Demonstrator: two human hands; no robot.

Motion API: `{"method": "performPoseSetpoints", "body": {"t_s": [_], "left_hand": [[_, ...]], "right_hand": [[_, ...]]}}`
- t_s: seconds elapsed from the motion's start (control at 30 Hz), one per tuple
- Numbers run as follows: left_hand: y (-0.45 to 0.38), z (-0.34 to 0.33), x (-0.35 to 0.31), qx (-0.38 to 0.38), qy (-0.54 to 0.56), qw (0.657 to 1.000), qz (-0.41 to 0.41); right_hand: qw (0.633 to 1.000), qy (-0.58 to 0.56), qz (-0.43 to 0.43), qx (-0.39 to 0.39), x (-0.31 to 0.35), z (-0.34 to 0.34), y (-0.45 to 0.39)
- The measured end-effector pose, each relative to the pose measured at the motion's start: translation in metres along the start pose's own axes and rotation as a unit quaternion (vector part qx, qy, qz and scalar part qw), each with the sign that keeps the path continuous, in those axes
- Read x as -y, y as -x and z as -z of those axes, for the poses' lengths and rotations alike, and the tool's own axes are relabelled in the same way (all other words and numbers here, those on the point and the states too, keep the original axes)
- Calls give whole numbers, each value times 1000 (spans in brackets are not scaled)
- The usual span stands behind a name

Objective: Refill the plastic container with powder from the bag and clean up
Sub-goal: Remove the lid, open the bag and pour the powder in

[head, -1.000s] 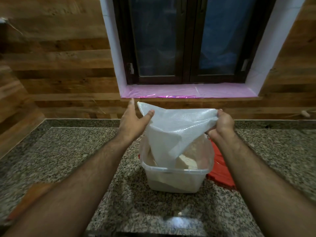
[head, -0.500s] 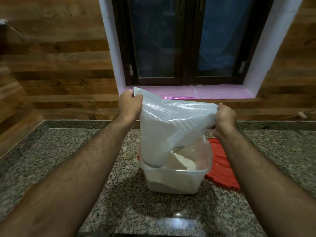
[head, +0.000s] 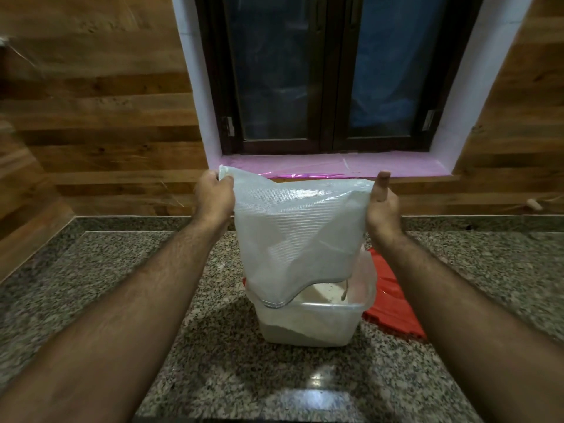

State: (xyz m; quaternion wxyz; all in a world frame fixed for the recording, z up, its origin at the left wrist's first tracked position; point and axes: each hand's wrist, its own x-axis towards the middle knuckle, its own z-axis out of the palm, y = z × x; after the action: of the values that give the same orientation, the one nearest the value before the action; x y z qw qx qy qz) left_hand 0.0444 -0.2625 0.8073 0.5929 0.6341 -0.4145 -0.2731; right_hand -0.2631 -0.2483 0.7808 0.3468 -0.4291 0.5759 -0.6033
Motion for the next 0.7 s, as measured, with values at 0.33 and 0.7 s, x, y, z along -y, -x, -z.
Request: {"method": "performPoseSetpoints", "body": {"t_s": [0.33, 0.7], "left_hand": [[7, 1, 4, -67, 1, 996, -54], [23, -13, 8, -53, 87, 994, -30]], "right_hand": [[988, 44, 99, -108, 0, -7, 9], [990, -61, -9, -130, 12, -7, 1]]}}
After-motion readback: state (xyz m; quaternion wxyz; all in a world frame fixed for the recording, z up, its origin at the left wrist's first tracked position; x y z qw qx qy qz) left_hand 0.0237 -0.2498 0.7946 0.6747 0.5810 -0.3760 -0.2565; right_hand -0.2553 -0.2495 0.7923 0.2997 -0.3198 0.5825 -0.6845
